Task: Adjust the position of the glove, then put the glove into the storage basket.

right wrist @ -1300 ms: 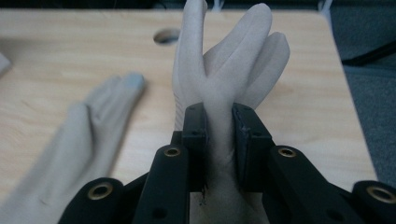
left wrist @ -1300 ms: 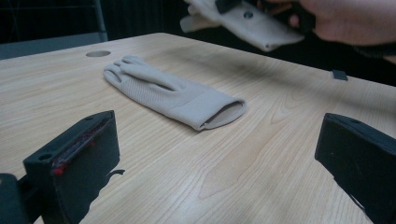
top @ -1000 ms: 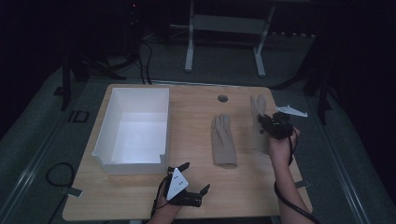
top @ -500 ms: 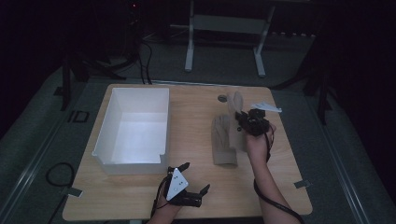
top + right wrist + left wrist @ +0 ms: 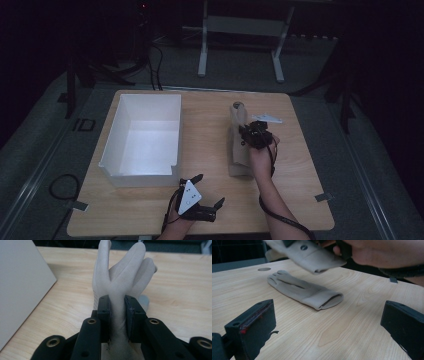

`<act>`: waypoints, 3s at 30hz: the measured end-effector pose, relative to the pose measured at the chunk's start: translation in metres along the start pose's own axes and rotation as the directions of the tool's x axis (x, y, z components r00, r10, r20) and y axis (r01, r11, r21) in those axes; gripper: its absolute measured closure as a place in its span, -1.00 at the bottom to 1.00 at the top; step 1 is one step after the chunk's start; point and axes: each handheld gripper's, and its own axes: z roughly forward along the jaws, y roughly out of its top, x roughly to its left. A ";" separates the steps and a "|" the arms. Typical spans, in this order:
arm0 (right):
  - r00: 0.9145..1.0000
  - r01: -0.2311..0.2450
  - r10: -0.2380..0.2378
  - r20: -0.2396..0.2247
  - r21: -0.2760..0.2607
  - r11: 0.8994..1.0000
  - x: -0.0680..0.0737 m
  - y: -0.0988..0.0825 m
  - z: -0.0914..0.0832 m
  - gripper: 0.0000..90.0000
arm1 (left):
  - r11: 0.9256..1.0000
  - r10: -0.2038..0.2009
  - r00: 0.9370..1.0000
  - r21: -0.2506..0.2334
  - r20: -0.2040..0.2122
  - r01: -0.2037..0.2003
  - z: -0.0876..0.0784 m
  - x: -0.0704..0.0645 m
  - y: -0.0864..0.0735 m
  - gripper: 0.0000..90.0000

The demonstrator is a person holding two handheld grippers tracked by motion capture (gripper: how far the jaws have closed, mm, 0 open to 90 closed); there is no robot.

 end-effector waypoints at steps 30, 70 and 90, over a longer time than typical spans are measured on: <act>0.999 0.050 -0.049 -0.009 0.124 0.991 -0.001 -0.054 0.037 0.34 | 1.000 0.003 1.000 0.005 0.002 -0.003 0.000 0.000 0.000 -0.99; 0.963 0.152 -0.136 -0.234 0.052 0.987 -0.043 -0.033 -0.002 -0.67 | 0.993 0.023 0.998 0.110 0.065 -0.030 0.010 0.000 0.004 -1.00; 0.963 0.097 -0.089 -0.255 0.020 0.995 -0.059 -0.016 0.008 -0.65 | 0.891 0.301 0.925 0.277 0.230 -0.359 0.063 0.000 0.046 -0.98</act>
